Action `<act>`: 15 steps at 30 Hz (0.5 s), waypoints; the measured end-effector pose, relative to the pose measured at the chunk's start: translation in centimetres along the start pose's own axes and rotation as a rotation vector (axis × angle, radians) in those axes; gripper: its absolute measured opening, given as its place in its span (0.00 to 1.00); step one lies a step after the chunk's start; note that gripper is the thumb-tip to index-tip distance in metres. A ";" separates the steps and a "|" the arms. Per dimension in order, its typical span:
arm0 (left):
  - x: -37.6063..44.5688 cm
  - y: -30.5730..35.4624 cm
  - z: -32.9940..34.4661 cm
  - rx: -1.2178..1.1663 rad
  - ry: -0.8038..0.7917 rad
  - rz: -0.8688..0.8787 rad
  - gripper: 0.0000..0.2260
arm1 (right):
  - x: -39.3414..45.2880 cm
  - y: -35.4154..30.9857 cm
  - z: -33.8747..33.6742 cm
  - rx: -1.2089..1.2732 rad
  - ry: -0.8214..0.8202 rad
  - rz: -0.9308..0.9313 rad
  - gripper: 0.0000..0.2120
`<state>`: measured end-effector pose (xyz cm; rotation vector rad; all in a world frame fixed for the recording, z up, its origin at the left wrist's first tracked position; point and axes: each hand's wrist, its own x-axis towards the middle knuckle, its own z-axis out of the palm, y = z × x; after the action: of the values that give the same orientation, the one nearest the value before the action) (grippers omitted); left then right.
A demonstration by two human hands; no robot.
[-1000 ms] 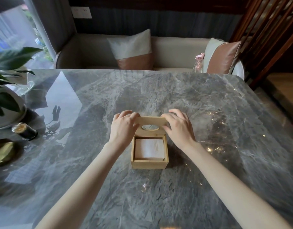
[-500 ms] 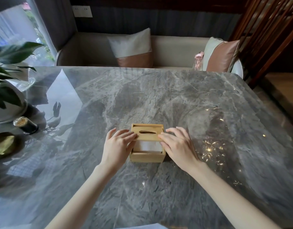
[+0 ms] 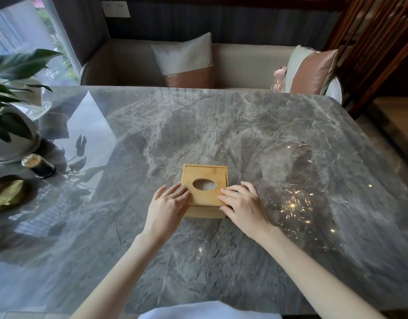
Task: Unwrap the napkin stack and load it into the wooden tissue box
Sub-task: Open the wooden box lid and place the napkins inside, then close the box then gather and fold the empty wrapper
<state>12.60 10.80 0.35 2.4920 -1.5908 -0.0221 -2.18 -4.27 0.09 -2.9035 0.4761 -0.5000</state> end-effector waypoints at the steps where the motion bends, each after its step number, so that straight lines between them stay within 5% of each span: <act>1: 0.0 0.0 0.0 -0.008 -0.018 0.003 0.15 | 0.0 0.0 0.1 -0.003 -0.008 -0.006 0.16; 9: 0.1 0.0 0.5 -0.001 0.010 0.019 0.14 | -0.2 0.5 0.5 0.012 -0.002 -0.010 0.14; 13: 2.2 1.2 -1.1 -0.001 -0.014 -0.047 0.14 | 0.5 1.1 -0.7 0.096 -0.106 -0.022 0.05; 15: 3.6 2.3 -2.0 0.016 -0.035 -0.098 0.12 | 1.3 1.7 -1.6 0.111 -0.204 0.025 0.09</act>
<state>12.31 6.90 3.01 2.5930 -1.4863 -0.0672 -2.12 -6.49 1.63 -2.7981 0.4392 -0.2151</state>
